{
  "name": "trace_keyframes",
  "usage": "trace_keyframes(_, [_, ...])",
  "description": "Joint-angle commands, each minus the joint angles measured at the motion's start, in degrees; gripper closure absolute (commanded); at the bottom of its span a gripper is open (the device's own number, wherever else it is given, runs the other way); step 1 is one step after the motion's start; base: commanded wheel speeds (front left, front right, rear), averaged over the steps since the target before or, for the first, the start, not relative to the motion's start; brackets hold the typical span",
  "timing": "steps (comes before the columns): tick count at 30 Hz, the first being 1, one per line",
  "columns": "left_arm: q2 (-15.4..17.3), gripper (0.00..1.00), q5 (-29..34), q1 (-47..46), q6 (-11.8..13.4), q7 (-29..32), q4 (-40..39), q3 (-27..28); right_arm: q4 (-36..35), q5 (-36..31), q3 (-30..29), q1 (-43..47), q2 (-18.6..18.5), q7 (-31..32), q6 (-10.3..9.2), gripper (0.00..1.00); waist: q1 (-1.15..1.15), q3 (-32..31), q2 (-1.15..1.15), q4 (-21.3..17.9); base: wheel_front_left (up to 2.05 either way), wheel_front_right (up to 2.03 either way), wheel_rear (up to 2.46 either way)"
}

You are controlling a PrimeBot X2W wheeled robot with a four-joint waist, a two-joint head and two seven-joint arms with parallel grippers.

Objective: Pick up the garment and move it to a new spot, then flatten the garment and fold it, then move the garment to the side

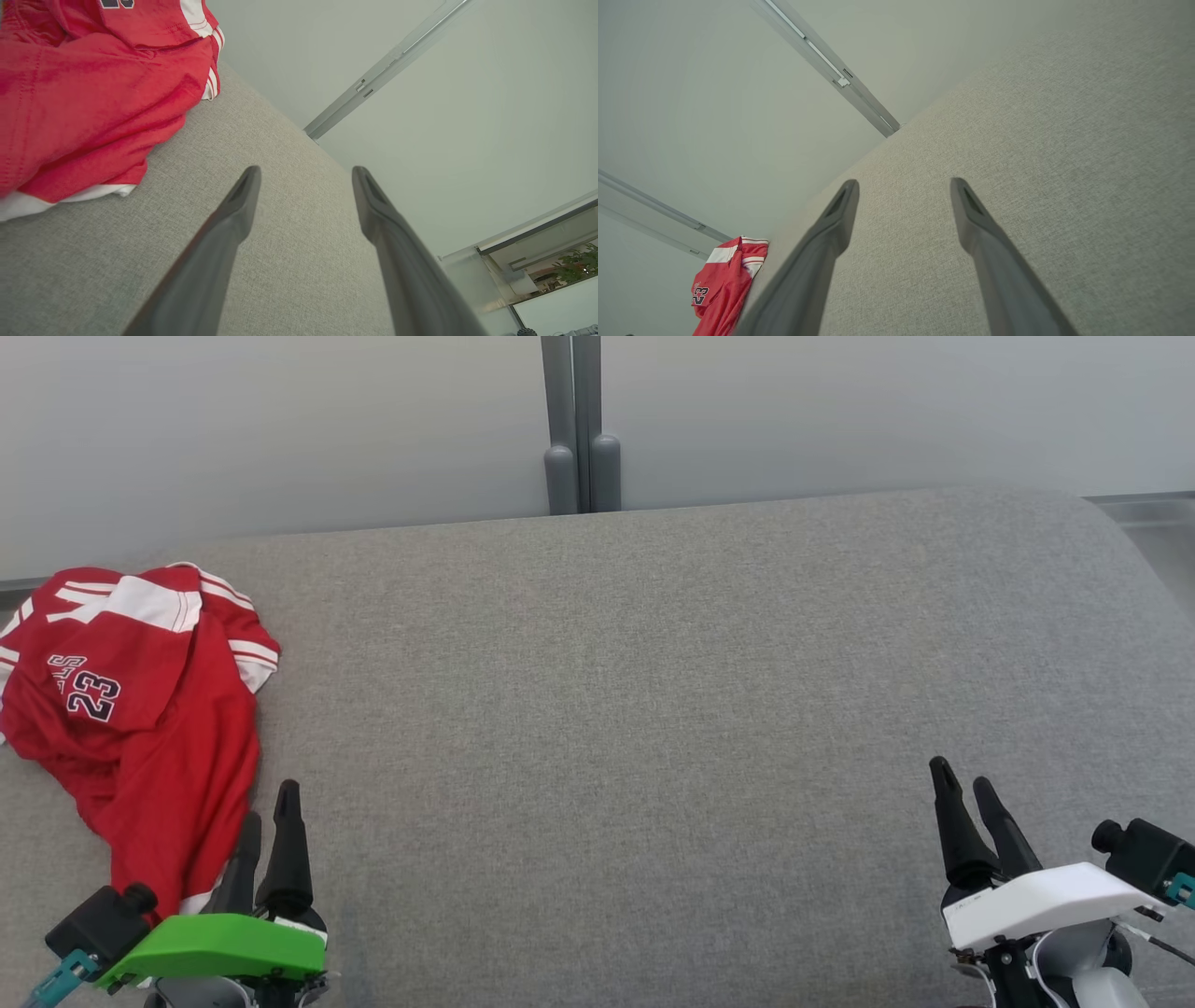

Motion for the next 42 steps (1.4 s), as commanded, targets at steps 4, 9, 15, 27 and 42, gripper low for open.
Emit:
trace_keyframes(4, [0.8, 0.00, 4.6, 0.1, -0.4, -1.2, -1.1, -0.4, -0.7, -5.0, -0.3, 0.1, -0.3, -1.3, 0.02, 0.00, 0.00, 0.0, 0.00, 0.1, 0.00, 0.00, 0.00])
trace_keyframes(9, [1.1, 0.00, 7.7, 0.2, -0.6, -2.0, -1.2, -0.9, -0.6, -8.2, -0.8, 0.5, -0.4, -2.0, 0.02, 0.00, 0.00, -0.1, 0.00, 0.3, 0.00, 0.00, 0.00])
trace_keyframes(15, [2.0, 0.00, 11.8, 0.4, -0.6, -3.0, -1.4, -1.7, -0.7, -12.1, -0.7, 0.7, -0.6, -3.1, 0.02, 0.00, 0.00, -0.1, 0.00, 0.4, 0.00, 0.00, 0.00])
trace_keyframes(27, [3.6, 0.00, 19.2, 0.6, -0.7, -5.1, -0.8, -3.4, -0.4, -19.4, 0.1, 0.9, -1.3, -5.0, 0.02, 0.00, 0.00, -0.2, 0.00, 0.2, 0.00, 0.00, 0.00])
trace_keyframes(42, [4.2, 0.00, 26.4, 0.6, -0.7, -7.1, 3.2, -3.0, -2.8, -25.6, 2.1, 0.2, -3.0, -7.2, 0.02, 0.00, 0.00, -0.1, 0.00, 0.2, 0.00, 0.00, 0.00])
